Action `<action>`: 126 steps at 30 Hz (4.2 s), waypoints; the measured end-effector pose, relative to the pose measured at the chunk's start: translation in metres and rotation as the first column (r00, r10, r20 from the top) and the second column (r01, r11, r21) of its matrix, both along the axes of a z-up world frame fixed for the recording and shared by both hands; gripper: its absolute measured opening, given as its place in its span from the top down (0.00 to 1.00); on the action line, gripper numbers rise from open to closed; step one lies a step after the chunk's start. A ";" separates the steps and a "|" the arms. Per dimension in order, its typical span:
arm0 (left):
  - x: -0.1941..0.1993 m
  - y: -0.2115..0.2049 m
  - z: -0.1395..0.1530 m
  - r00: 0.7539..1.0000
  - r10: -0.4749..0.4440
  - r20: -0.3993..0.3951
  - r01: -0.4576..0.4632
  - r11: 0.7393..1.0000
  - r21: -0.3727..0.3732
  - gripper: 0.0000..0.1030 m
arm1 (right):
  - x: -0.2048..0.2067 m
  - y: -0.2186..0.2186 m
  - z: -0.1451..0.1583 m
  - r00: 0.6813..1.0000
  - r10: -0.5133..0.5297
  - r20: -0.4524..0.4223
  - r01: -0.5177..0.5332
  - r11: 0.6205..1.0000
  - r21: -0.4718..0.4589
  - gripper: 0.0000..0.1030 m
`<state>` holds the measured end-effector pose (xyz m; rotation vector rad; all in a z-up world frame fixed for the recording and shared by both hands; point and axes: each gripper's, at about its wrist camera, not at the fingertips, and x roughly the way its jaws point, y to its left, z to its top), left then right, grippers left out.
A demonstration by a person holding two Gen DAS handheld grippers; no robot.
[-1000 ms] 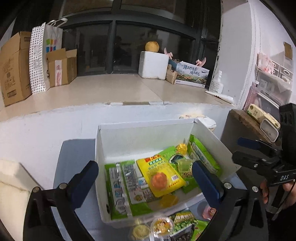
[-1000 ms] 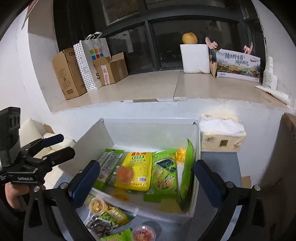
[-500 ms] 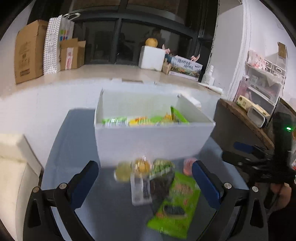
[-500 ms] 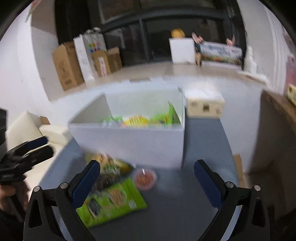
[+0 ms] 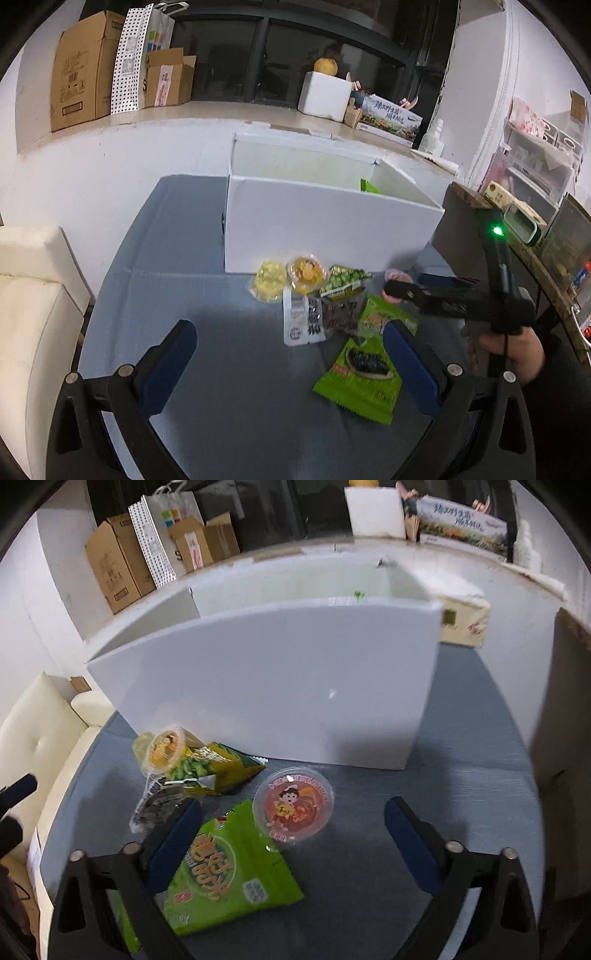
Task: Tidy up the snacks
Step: 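Return both grippers to the table and grasp a red jelly cup with the right gripper, then grasp the green seaweed packet with the left gripper and lift it, then drop the seaweed packet into the box with the left gripper while the right drops the red cup, then grasp a yellow jelly cup with the left gripper while the right grasps the green pea packet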
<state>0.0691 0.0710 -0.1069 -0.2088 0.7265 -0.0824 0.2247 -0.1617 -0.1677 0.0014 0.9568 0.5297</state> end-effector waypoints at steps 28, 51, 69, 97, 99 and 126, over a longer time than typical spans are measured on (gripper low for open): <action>0.036 -0.080 -0.060 0.938 -0.299 -0.174 0.298 0.954 -0.033 0.00 | -0.077 -0.046 0.097 0.977 -0.018 0.213 -0.004 0.995 0.102 0.55; 0.031 -0.114 -0.035 0.893 -0.429 -0.133 0.439 0.897 0.051 0.31 | -0.101 -0.078 0.109 0.971 -0.066 0.229 0.033 0.989 0.144 0.55; 0.073 -0.037 0.079 0.967 -0.184 0.178 0.158 0.976 0.149 0.31 | -0.021 -0.040 0.142 0.957 -0.011 0.288 -0.046 0.980 0.192 0.55; 0.146 -0.011 0.073 0.991 -0.066 0.113 0.046 0.983 0.175 0.00 | 0.041 -0.013 0.145 0.957 -0.071 0.281 0.034 0.990 0.133 0.00; 0.126 -0.015 0.074 0.990 -0.068 0.125 0.043 0.980 0.192 0.00 | 0.026 -0.012 0.143 0.955 -0.060 0.291 0.025 0.992 0.123 0.00; 0.000 0.006 0.055 0.987 0.024 0.158 -0.041 0.993 0.107 0.00 | -0.011 0.046 0.016 1.000 -0.004 0.004 0.003 0.994 0.109 0.00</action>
